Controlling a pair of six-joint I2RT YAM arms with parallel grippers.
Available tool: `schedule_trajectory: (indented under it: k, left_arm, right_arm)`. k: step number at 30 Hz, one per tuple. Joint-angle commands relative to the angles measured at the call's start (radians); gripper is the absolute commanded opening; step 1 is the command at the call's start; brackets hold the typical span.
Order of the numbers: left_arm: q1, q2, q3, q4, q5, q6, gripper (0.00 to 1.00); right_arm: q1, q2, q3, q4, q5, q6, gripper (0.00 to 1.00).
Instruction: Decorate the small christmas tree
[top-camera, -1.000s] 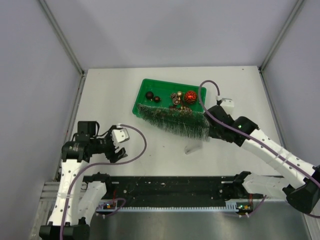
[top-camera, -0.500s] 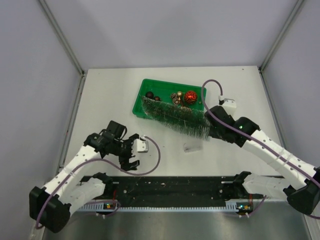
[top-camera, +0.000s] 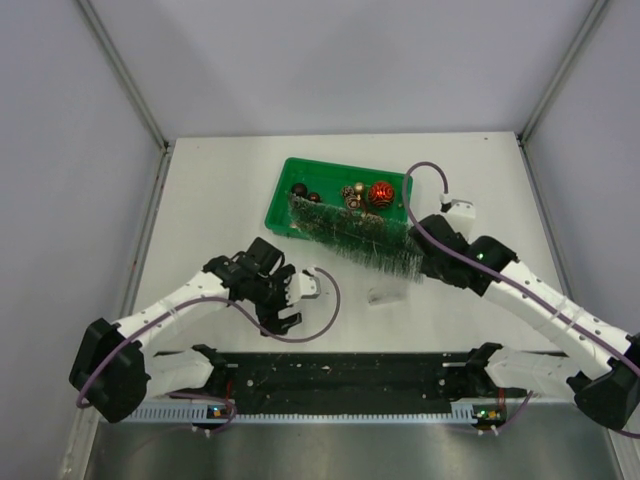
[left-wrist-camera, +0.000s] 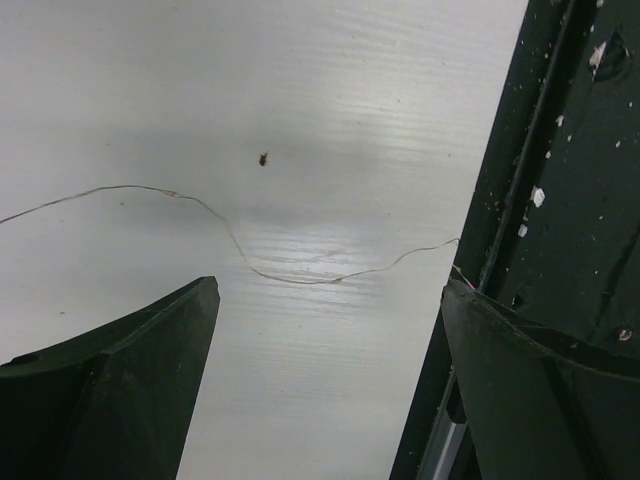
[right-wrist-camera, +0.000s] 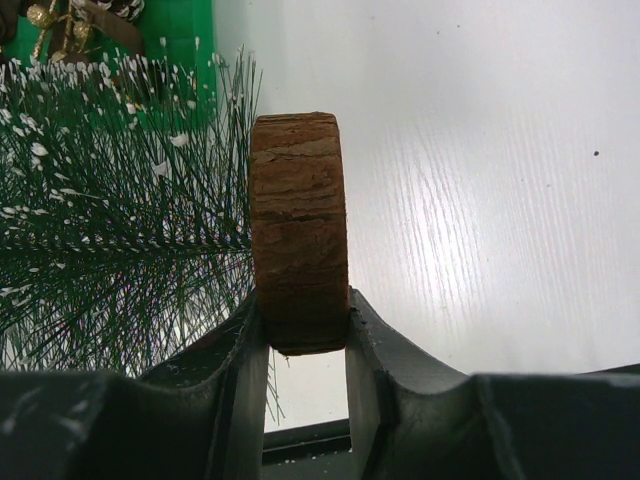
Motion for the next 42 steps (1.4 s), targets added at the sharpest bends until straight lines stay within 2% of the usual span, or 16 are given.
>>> schedule_trajectory:
  k: [1,6,10,14,19,25,31,34,36,38,42]
  left_arm:
    - [-0.004,-0.007,0.079,0.006,-0.004,-0.108,0.99]
    - [-0.003,0.009,0.044,0.098,-0.065,-0.247,0.99]
    - [-0.004,0.004,0.031,0.162,-0.064,-0.287,0.99]
    - [-0.004,0.07,0.021,0.212,-0.061,-0.28,0.99]
    - [-0.006,0.205,0.048,0.239,-0.139,-0.271,0.99]
    - [-0.009,0.199,0.059,0.31,-0.041,-0.283,0.99]
    - [-0.033,0.269,0.061,0.285,-0.062,-0.242,0.99]
    - [-0.056,0.274,0.012,0.32,-0.124,-0.214,0.92]
    - [-0.067,0.28,-0.011,0.348,-0.177,-0.194,0.84]
    - [-0.067,0.295,-0.013,0.357,-0.223,-0.177,0.72]
    - [-0.067,0.322,0.011,0.331,-0.25,-0.157,0.34]
  right_arm:
    - [0.004,-0.014,0.024,-0.01,0.076,0.03,0.0]
    - [0.003,-0.035,0.038,-0.055,0.116,0.062,0.0]
    - [0.003,-0.06,0.032,-0.073,0.116,0.075,0.0]
    - [0.004,-0.073,0.026,-0.076,0.111,0.087,0.0]
    - [0.003,-0.081,0.023,-0.076,0.109,0.095,0.0]
    - [0.003,-0.086,0.015,-0.078,0.103,0.096,0.0]
    - [0.003,-0.1,0.012,-0.083,0.114,0.102,0.0]
    - [0.001,-0.101,0.018,-0.087,0.122,0.104,0.0]
    - [0.001,-0.104,0.026,-0.09,0.126,0.101,0.0]
    - [-0.002,-0.104,0.038,-0.095,0.126,0.099,0.0]
    - [-0.007,-0.107,0.061,-0.11,0.132,0.098,0.0]
